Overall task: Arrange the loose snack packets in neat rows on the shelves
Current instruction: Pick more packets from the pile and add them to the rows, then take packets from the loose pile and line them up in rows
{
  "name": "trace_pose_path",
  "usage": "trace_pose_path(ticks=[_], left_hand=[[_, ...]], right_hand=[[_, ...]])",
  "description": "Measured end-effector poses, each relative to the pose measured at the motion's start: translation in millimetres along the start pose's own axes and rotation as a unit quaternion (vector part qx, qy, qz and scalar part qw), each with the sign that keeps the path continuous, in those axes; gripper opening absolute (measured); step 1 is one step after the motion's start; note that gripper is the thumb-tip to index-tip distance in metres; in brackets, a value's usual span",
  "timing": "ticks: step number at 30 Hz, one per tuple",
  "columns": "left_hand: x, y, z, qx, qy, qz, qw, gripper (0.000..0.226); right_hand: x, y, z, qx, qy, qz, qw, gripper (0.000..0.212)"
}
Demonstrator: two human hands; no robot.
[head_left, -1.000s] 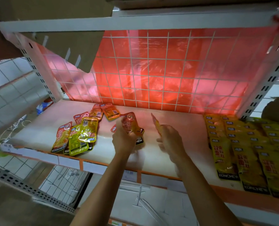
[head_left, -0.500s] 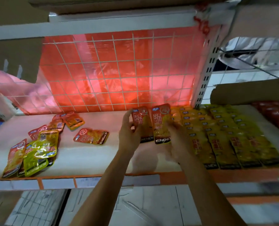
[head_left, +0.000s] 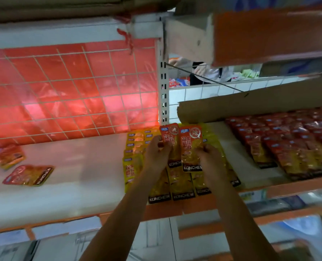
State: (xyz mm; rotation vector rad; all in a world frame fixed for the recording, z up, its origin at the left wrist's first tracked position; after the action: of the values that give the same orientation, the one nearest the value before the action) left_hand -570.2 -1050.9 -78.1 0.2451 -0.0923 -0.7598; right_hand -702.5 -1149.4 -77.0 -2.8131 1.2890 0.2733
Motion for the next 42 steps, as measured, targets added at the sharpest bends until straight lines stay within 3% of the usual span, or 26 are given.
trace_pose_path(ticks=[8, 10, 14, 17, 20, 24, 32, 42], left_hand=[[9.4, -112.0, 30.3, 0.04, 0.003, -0.029, 0.999, 0.014], [10.1, -136.7, 36.4, 0.048, 0.01, -0.04, 0.998, 0.014], [12.7, -185.0, 44.5, 0.087, 0.023, -0.074, 0.993, 0.006], [16.6, -213.1, 46.6, 0.15, 0.028, -0.091, 0.984, 0.016], [19.4, -232.8, 47.6, 0.187, 0.023, -0.093, 0.978, 0.016], [22.9, -247.9, 44.5, 0.173, 0.037, -0.096, 0.98, 0.011], [25.5, -250.8, 43.0, 0.142, 0.061, -0.092, 0.984, 0.03], [22.3, -253.5, 46.7, 0.176, 0.068, -0.08, 0.979, 0.027]], right_hand=[[13.9, 114.3, -0.8, -0.048, 0.056, 0.037, 0.997, 0.002], [13.5, 143.3, 0.5, -0.083, 0.079, 0.035, 0.993, 0.008], [12.7, 194.9, 9.3, -0.134, 0.062, 0.062, 0.987, 0.007], [13.7, 221.4, 14.8, -0.156, 0.042, 0.095, 0.982, 0.007], [12.7, 232.2, 18.6, -0.188, 0.038, 0.103, 0.976, 0.009], [9.5, 234.7, 20.4, -0.257, 0.057, 0.099, 0.96, 0.03], [9.5, 230.3, 16.9, -0.395, 0.059, 0.062, 0.915, 0.039], [8.9, 230.8, 18.2, -0.435, 0.04, 0.052, 0.898, 0.045]])
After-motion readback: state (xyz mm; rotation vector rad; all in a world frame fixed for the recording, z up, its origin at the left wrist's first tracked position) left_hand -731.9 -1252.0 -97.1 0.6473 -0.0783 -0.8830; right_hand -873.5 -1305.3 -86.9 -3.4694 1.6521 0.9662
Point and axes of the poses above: each hand's wrist, its own x-axis towards the middle knuckle, its own y-axis out of the back of the hand, z = x × y, the point moved 4 cm from there along x, towards the middle knuckle, and after that the axes turned 11 degrees about -z, right-handed, at the moved point
